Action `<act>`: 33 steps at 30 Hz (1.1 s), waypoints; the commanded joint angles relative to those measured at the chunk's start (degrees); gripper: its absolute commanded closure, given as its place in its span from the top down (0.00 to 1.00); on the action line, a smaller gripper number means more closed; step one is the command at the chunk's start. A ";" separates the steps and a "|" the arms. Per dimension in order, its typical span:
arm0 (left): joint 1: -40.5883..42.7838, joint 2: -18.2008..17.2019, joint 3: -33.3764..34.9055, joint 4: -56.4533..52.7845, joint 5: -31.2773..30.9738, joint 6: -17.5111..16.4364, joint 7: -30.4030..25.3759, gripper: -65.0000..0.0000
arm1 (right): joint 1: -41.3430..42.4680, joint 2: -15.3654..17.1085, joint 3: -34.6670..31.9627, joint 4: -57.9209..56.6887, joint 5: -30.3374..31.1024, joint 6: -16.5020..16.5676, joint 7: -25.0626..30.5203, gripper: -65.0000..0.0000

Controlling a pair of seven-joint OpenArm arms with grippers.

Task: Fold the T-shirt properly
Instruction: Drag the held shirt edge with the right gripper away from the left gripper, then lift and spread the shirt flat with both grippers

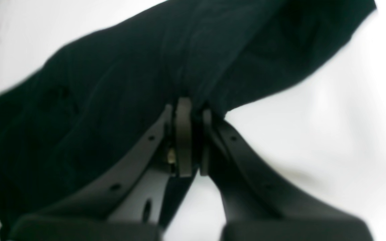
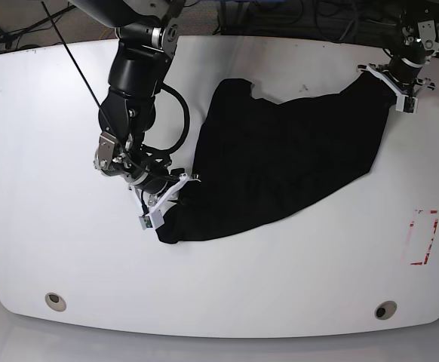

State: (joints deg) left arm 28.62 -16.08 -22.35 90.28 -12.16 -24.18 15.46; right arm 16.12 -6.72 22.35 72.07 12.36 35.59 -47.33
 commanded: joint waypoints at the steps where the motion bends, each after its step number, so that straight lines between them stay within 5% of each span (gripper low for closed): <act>1: -0.80 -0.67 -0.46 0.49 -0.01 0.23 -0.47 0.00 | 0.01 0.00 -0.24 7.27 1.13 0.49 -1.68 0.00; 10: -6.95 -0.76 -1.08 0.58 5.09 0.40 -0.39 0.00 | -1.92 0.35 -0.33 22.65 1.22 1.20 -9.59 0.00; 14: -11.17 -0.23 -1.96 0.84 8.60 0.40 -0.39 0.00 | 0.10 2.81 -0.33 25.55 1.31 4.41 -11.35 0.00; 24: -22.95 -0.06 -4.07 1.10 15.46 0.23 -0.12 0.00 | 7.48 8.70 -0.41 25.99 1.31 4.41 -12.67 0.00; 33: -35.00 -2.25 -3.98 8.49 16.95 0.05 11.75 0.00 | 19.70 14.33 -6.74 21.51 1.22 4.41 -14.25 0.00</act>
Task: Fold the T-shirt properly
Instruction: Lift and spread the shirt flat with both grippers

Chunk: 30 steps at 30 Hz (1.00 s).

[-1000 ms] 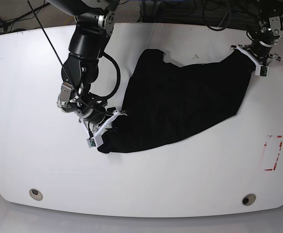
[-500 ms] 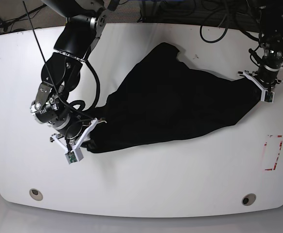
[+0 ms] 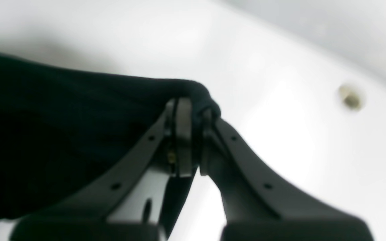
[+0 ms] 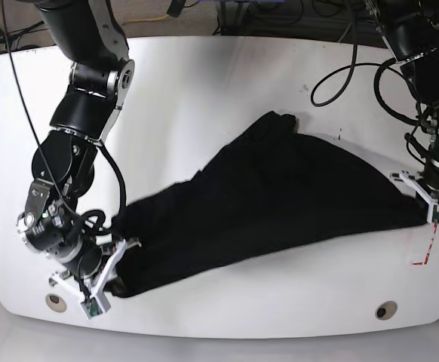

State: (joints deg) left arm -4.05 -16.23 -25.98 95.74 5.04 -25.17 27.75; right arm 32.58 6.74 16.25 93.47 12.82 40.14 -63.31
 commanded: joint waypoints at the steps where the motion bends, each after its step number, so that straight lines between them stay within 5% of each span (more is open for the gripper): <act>1: -4.08 -2.19 -0.35 3.99 -0.25 1.04 0.78 0.00 | 5.18 1.30 -1.35 -0.77 0.68 -0.14 1.73 0.00; 12: -19.55 -7.64 -0.35 11.99 -0.60 0.77 11.77 0.00 | 24.26 7.19 -8.38 -4.72 0.85 -0.14 -1.61 0.00; 17: -23.59 -9.66 -0.26 13.66 -0.51 -2.92 15.55 0.00 | 29.18 8.95 -10.84 -4.81 0.85 -0.14 -5.13 0.00; 23: -21.22 -9.13 -0.26 13.66 -0.25 -6.17 16.69 0.00 | 24.96 9.21 -10.76 -4.37 0.76 -0.14 -7.94 0.00; 30: -9.26 -5.44 -0.35 14.01 -0.51 -6.52 16.08 0.00 | 8.61 9.21 -7.68 2.05 0.76 -0.14 -8.47 0.00</act>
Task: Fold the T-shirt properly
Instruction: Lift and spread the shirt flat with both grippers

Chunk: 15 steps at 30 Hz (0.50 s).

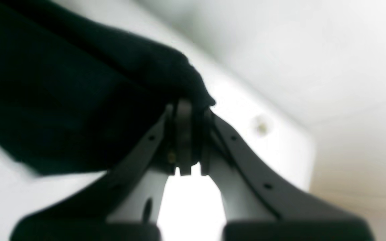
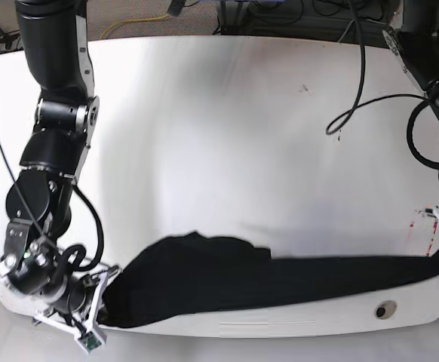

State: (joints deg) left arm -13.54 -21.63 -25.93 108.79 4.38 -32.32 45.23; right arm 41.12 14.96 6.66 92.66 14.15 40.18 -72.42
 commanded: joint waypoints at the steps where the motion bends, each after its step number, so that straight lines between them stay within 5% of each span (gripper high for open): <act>1: 1.54 0.40 -0.48 0.97 0.15 0.62 -1.85 0.00 | -1.96 0.91 2.62 3.56 -0.48 -0.18 0.64 0.00; 7: 14.20 3.56 -2.24 0.97 0.32 0.62 -9.15 0.00 | -15.85 -1.20 7.28 5.14 -0.04 -0.18 -0.68 0.00; 15: 27.91 5.76 -2.59 0.61 0.32 0.54 -14.24 0.00 | -31.06 -2.52 15.45 4.96 10.16 -0.18 -3.58 0.00</act>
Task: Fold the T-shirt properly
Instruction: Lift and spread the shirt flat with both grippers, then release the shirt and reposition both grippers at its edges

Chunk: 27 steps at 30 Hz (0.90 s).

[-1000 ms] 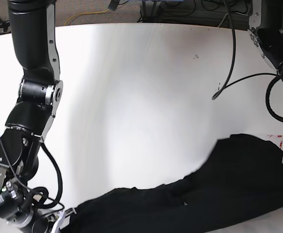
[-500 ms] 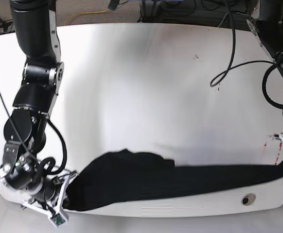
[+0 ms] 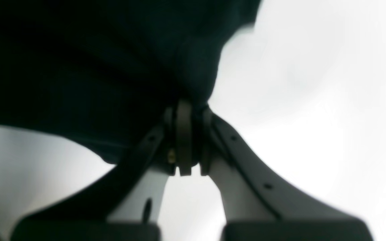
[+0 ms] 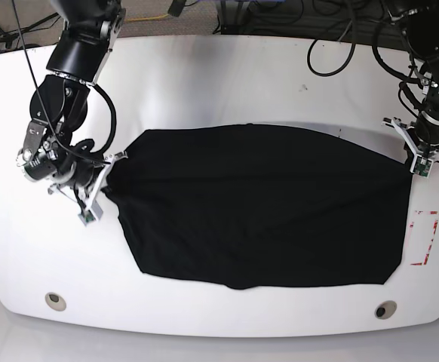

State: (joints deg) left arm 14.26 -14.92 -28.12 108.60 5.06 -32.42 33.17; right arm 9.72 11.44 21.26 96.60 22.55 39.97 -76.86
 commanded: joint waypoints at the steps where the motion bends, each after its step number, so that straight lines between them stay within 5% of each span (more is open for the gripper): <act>1: 0.82 -0.95 -0.41 0.72 -0.27 0.64 -2.44 0.00 | -0.70 1.00 1.21 1.03 2.38 0.03 0.86 0.00; 11: 9.61 -0.95 -1.90 1.07 -0.44 0.64 -2.88 0.00 | -13.45 0.73 4.63 1.03 10.38 0.03 0.51 0.00; 20: 12.86 -0.95 -2.08 0.63 -0.44 0.56 -6.05 0.00 | -14.68 0.73 4.81 1.03 12.66 0.03 0.60 0.00; 22: 12.77 -0.95 -1.99 0.63 -0.44 0.56 -6.05 0.00 | -14.59 0.65 4.81 1.12 12.66 0.03 0.68 0.06; 27: 12.77 -0.95 -1.02 0.63 -0.36 0.56 -6.13 0.00 | -16.18 -1.73 8.41 3.49 12.75 0.03 0.68 0.54</act>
State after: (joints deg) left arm 26.94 -15.07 -28.82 108.22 4.93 -32.38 28.14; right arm -6.07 10.09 26.89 97.60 34.37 39.92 -76.82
